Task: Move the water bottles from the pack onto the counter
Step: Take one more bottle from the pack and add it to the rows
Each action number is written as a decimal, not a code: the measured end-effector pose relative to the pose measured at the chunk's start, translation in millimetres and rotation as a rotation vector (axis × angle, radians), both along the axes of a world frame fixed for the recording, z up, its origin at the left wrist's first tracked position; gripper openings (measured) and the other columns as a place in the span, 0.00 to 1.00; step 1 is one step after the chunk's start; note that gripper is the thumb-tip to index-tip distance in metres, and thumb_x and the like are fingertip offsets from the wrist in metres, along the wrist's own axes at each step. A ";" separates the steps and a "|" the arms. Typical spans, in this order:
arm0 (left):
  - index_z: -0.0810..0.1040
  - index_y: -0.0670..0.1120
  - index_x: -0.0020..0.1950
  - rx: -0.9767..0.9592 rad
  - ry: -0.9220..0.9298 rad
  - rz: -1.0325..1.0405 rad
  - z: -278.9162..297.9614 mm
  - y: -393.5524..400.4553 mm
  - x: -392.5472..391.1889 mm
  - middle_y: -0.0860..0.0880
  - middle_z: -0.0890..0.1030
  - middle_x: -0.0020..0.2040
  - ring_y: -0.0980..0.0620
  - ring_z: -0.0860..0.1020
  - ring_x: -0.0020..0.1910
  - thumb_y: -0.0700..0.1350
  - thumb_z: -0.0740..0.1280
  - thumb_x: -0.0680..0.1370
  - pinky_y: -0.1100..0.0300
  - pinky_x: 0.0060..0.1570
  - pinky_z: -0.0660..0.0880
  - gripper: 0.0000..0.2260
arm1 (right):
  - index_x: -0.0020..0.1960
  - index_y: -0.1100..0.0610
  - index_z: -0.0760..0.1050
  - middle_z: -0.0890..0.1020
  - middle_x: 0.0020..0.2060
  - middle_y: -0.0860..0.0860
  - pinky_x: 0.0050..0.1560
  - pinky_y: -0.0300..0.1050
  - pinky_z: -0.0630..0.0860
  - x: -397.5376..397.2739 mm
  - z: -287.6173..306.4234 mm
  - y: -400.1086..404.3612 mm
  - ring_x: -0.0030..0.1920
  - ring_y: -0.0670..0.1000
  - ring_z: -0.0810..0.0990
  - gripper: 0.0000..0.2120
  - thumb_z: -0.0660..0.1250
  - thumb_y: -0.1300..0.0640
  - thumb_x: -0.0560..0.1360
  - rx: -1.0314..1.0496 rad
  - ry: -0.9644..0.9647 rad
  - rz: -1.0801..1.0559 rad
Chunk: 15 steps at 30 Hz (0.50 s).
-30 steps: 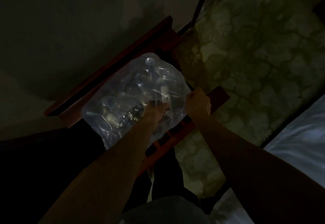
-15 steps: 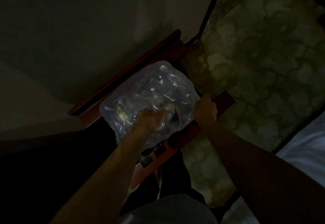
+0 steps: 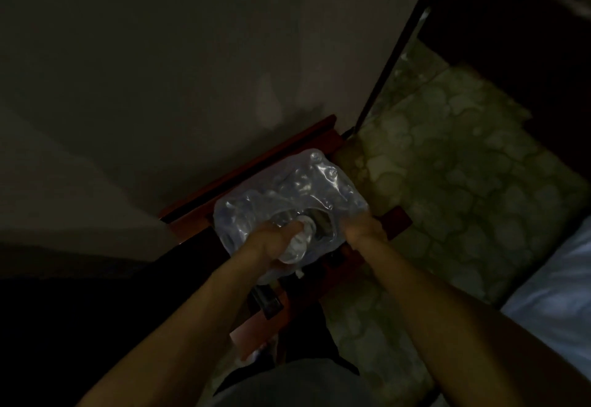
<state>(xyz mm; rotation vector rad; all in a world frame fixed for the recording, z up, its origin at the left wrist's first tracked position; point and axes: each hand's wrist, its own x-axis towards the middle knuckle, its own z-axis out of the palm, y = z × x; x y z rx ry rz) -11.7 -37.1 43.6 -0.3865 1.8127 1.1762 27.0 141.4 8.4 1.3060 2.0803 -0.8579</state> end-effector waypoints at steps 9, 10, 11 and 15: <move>0.83 0.47 0.51 0.191 0.096 0.099 45.3 -50.7 34.0 0.51 0.85 0.42 0.55 0.82 0.40 0.54 0.71 0.74 0.69 0.25 0.75 0.12 | 0.52 0.51 0.79 0.84 0.36 0.47 0.22 0.32 0.68 15.7 76.1 -76.8 0.24 0.44 0.78 0.25 0.68 0.32 0.67 -0.593 0.144 -0.129; 0.83 0.46 0.51 0.209 0.108 0.107 50.8 -54.8 34.3 0.50 0.85 0.43 0.54 0.83 0.42 0.53 0.72 0.74 0.66 0.30 0.78 0.13 | 0.48 0.51 0.79 0.82 0.30 0.46 0.20 0.32 0.66 14.6 83.8 -81.6 0.22 0.43 0.75 0.21 0.68 0.34 0.68 -0.585 0.187 -0.127; 0.83 0.45 0.51 0.220 0.122 0.109 57.2 -59.6 34.5 0.49 0.86 0.44 0.52 0.84 0.45 0.53 0.73 0.74 0.62 0.38 0.81 0.13 | 0.45 0.50 0.79 0.81 0.27 0.45 0.19 0.32 0.64 13.1 92.5 -87.1 0.21 0.42 0.74 0.19 0.68 0.35 0.70 -0.578 0.223 -0.119; 0.83 0.40 0.54 0.310 0.171 0.140 88.5 -82.0 32.8 0.42 0.86 0.48 0.44 0.84 0.50 0.51 0.73 0.74 0.49 0.55 0.80 0.16 | 0.49 0.51 0.79 0.82 0.33 0.49 0.23 0.35 0.68 1.9 129.6 -110.5 0.27 0.45 0.74 0.21 0.70 0.35 0.69 -0.517 0.363 -0.066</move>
